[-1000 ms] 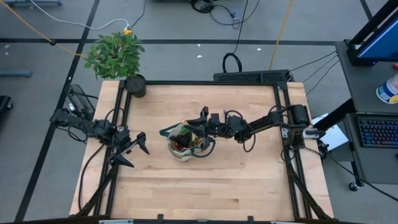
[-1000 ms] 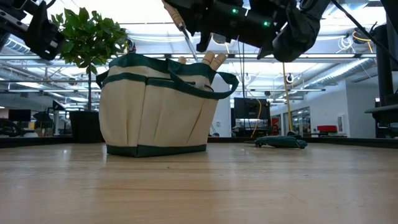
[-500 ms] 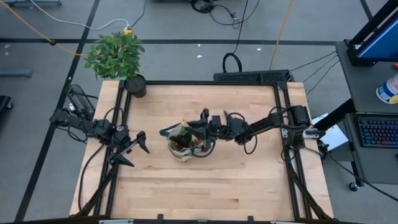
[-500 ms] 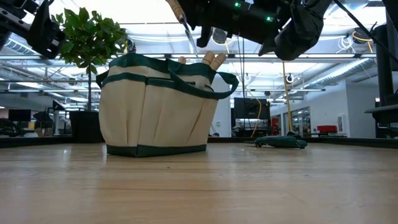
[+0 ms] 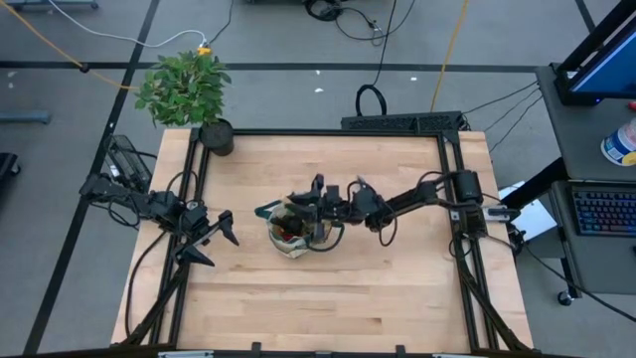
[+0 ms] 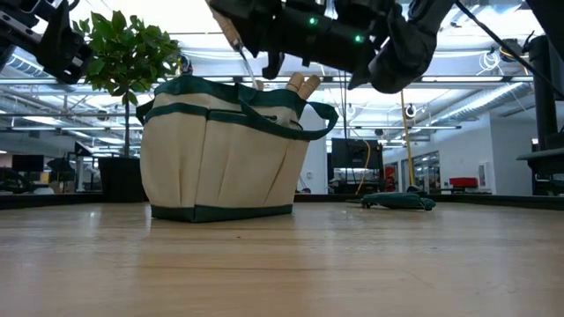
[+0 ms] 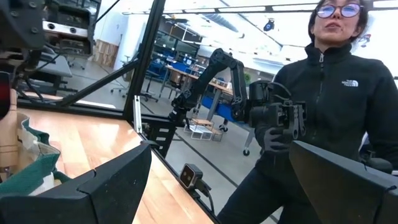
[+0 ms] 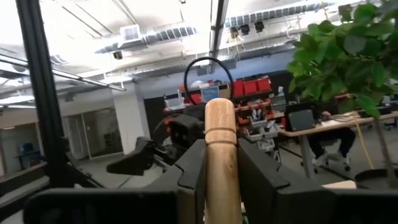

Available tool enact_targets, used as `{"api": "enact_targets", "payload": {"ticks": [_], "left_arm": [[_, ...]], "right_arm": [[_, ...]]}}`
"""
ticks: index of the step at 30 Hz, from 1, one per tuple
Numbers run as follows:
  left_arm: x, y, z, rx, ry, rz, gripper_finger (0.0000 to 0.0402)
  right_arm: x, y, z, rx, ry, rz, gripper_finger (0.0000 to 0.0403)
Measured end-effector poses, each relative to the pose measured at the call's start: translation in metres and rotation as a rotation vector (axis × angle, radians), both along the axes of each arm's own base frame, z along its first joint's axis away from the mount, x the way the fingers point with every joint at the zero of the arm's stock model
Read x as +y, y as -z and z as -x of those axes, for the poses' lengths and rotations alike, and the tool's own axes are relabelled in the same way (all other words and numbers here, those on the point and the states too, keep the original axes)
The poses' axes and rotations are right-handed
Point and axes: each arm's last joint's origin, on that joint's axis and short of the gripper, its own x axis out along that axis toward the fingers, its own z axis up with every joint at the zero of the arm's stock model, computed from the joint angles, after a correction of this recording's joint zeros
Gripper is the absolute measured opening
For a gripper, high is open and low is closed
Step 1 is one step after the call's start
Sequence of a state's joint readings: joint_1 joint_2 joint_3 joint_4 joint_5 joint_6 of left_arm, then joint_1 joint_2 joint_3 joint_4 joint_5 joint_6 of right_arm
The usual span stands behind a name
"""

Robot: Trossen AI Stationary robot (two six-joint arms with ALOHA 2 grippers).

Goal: Pick & Place Garden tools in Gardening bag
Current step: Put the brown trowel into the gardening bag

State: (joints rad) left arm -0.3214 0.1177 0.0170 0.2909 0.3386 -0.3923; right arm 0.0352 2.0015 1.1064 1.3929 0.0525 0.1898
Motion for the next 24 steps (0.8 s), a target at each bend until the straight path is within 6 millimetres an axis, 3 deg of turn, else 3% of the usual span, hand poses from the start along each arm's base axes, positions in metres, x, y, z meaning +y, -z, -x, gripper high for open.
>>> {"api": "enact_targets", "payload": {"ticks": [24], "left_arm": [[0.000, 0.000, 0.000, -0.018, -0.005, -0.024, 0.0390]], "right_arm": [[-0.003, 0.010, -0.004, 0.117, -0.004, -0.027, 0.0075]]}}
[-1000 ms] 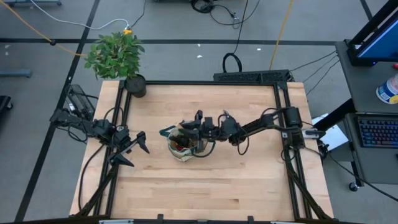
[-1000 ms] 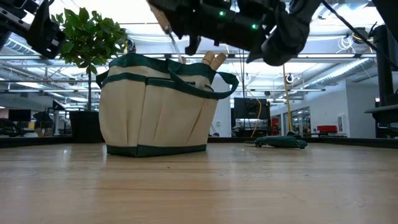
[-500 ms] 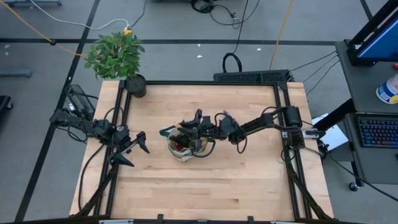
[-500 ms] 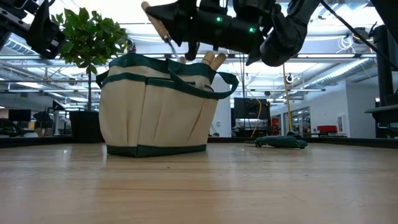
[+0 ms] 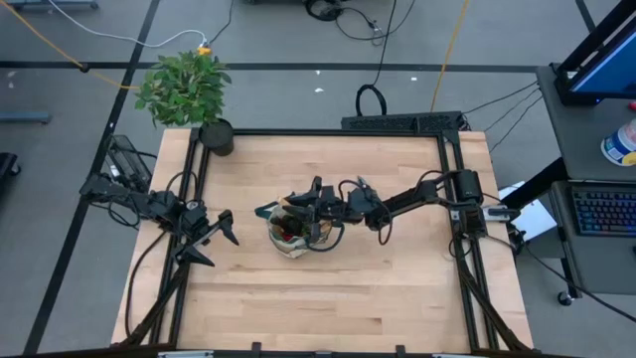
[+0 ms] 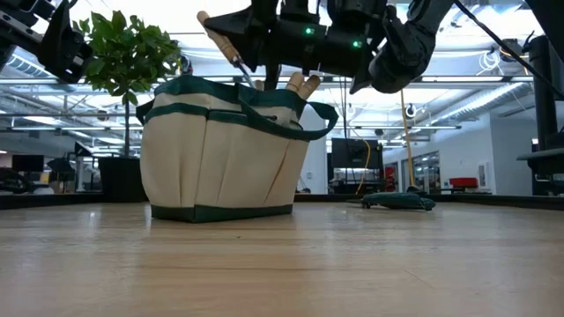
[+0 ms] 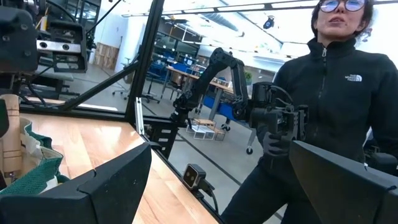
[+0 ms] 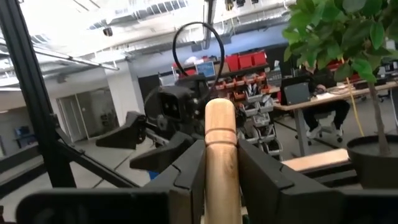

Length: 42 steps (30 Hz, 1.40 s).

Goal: Pick & Place Garden tools in Gardening bag
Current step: Put the brown trowel into the gardening bag, then put the green shear scissors into the gardening bag

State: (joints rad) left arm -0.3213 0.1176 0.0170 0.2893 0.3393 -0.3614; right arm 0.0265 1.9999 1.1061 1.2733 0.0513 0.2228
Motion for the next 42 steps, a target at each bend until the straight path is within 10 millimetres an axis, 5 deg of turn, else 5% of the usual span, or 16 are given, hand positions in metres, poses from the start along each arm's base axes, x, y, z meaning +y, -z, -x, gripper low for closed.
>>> {"api": "enact_targets", "payload": {"ticks": [32, 42], "left_arm": [[0.000, 0.000, 0.000, -0.010, -0.002, -0.013, 0.0390], [0.000, 0.000, 0.000, -0.015, -0.003, -0.021, 0.0390]], "right_arm": [[0.001, 0.003, -0.001, 0.029, -0.038, 0.011, 0.0124], [0.002, -0.041, 0.006, 0.314, -0.061, 0.139, 0.0121]]}}
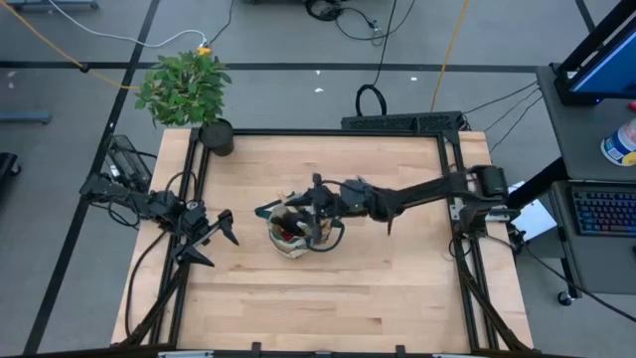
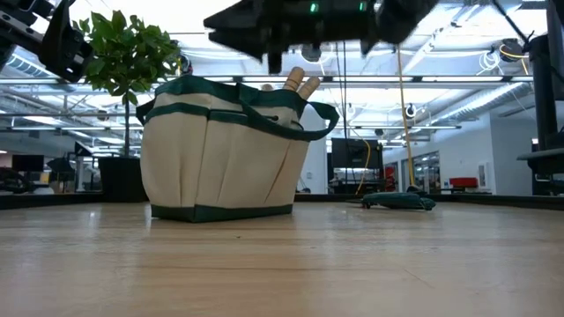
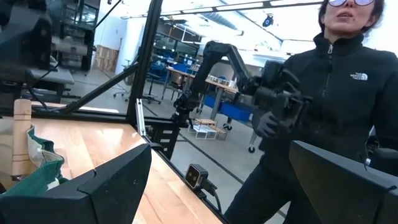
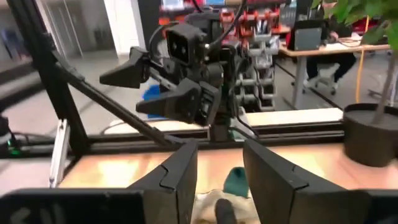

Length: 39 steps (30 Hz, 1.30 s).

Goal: Pick & Place Garden tools in Gardening bag
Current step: Put the green shear scissors into the gardening bag

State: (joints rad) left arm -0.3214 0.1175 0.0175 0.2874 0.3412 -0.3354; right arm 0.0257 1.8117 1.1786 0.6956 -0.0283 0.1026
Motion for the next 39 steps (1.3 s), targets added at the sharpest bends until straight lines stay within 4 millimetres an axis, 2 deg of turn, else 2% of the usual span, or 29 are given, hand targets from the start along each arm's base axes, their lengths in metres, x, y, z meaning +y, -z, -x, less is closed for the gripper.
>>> {"api": "enact_targets", "payload": {"ticks": [4, 13, 20, 28, 34, 39], "left_arm": [[0.000, 0.000, 0.000, -0.002, -0.001, 0.000, 0.0390], [0.000, 0.000, 0.000, -0.004, -0.003, -0.003, 0.0390], [0.000, 0.000, 0.000, -0.013, -0.006, -0.016, 0.0390], [0.000, 0.000, 0.000, -0.007, -0.005, -0.015, 0.0390], [0.000, 0.000, 0.000, -0.003, -0.005, -0.011, 0.0390], [0.000, 0.001, 0.000, -0.003, -0.006, -0.015, 0.0390]], "right_arm": [[-0.007, -0.032, 0.006, 0.078, 0.051, 0.044, 0.0120], [-0.031, -0.072, 0.004, 0.175, 0.088, 0.047, 0.0111], [-0.038, -0.067, -0.010, 0.183, 0.073, 0.062, 0.0082], [-0.052, -0.060, -0.028, 0.178, 0.084, 0.055, 0.0075], [-0.063, -0.059, -0.033, 0.178, 0.067, 0.032, 0.0075], [-0.067, -0.047, -0.034, 0.252, 0.074, 0.000, 0.0075]]}}
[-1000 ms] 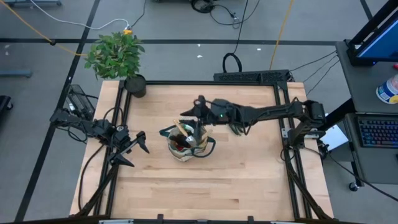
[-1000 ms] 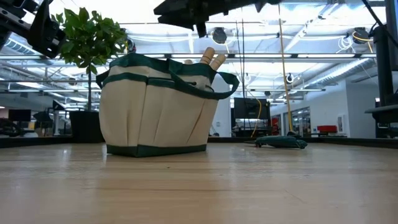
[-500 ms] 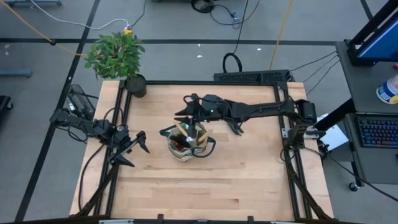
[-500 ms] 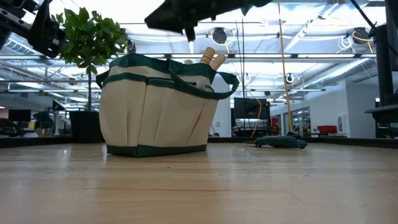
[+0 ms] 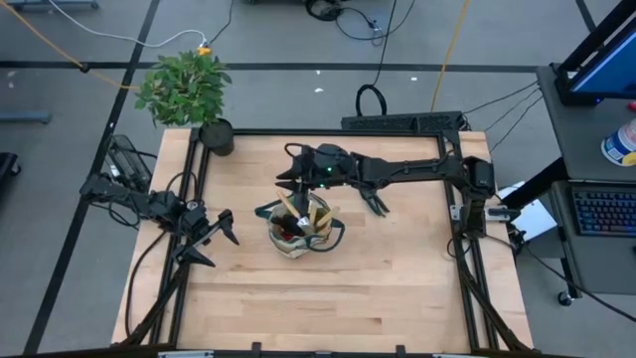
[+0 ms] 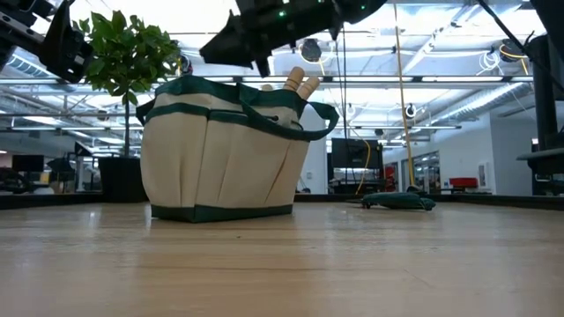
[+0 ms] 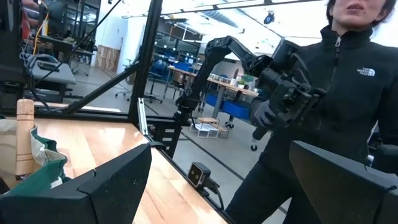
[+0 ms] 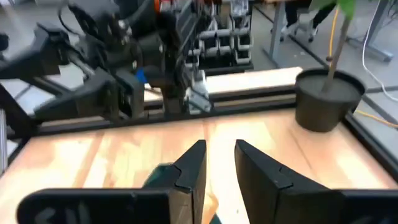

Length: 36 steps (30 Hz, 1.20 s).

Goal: Pick & Place Garden tools in Gardening bag
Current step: Put the green shear scissors into the gardening bag

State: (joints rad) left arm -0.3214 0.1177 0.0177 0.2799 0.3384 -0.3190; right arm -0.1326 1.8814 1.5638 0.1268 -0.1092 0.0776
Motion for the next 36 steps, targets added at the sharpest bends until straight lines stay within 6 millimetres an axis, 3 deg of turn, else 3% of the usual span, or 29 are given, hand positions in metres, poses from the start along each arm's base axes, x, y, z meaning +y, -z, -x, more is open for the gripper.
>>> {"api": "enact_targets", "payload": {"ticks": [8, 15, 19, 28, 36], "left_arm": [[0.000, 0.000, 0.000, 0.021, 0.006, 0.021, 0.0390], [0.000, 0.002, 0.000, 0.043, 0.006, 0.015, 0.0390], [0.000, 0.003, 0.000, 0.045, 0.006, 0.015, 0.0390], [0.000, 0.003, 0.000, 0.049, 0.008, 0.012, 0.0390], [0.000, 0.004, -0.001, 0.057, 0.007, 0.010, 0.0390]], "right_arm": [[-0.006, 0.002, 0.013, 0.143, 0.033, -0.001, 0.0075], [-0.014, -0.012, 0.056, 0.420, 0.237, 0.107, 0.0075], [-0.017, -0.028, 0.079, 0.488, 0.275, 0.131, 0.0075], [-0.024, -0.036, 0.122, 0.706, 0.373, 0.179, 0.0075], [-0.029, -0.019, 0.154, 0.812, 0.348, 0.220, 0.0075]]}}
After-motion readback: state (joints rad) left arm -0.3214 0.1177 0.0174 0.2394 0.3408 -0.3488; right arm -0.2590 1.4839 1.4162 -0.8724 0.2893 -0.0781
